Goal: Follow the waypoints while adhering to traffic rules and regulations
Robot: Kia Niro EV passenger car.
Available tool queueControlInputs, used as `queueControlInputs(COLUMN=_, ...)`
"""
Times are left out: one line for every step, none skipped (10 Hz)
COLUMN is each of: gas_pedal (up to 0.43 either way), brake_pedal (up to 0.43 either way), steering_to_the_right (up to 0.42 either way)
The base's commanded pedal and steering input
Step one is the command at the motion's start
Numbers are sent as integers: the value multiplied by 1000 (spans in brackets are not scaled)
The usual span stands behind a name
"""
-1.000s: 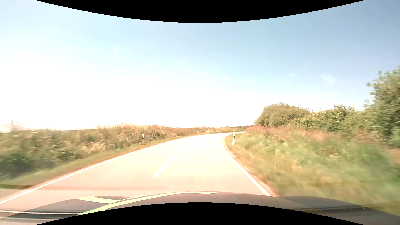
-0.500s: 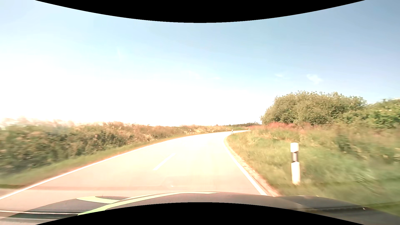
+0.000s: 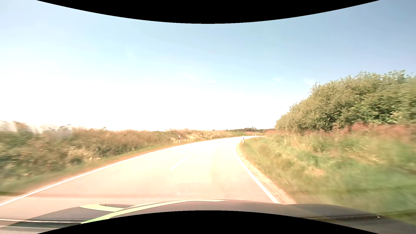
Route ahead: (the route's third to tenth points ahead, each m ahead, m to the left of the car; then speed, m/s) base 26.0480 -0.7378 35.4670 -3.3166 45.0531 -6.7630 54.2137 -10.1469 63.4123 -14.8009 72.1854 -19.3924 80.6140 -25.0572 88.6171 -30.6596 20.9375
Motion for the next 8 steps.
queueControlInputs(gas_pedal=0, brake_pedal=116, steering_to_the_right=42)
queueControlInputs(gas_pedal=0, brake_pedal=110, steering_to_the_right=44)
queueControlInputs(gas_pedal=0, brake_pedal=91, steering_to_the_right=44)
queueControlInputs(gas_pedal=0, brake_pedal=67, steering_to_the_right=45)
queueControlInputs(gas_pedal=0, brake_pedal=55, steering_to_the_right=46)
queueControlInputs(gas_pedal=0, brake_pedal=43, steering_to_the_right=48)
queueControlInputs(gas_pedal=0, brake_pedal=24, steering_to_the_right=48)
queueControlInputs(gas_pedal=0, brake_pedal=18, steering_to_the_right=49)
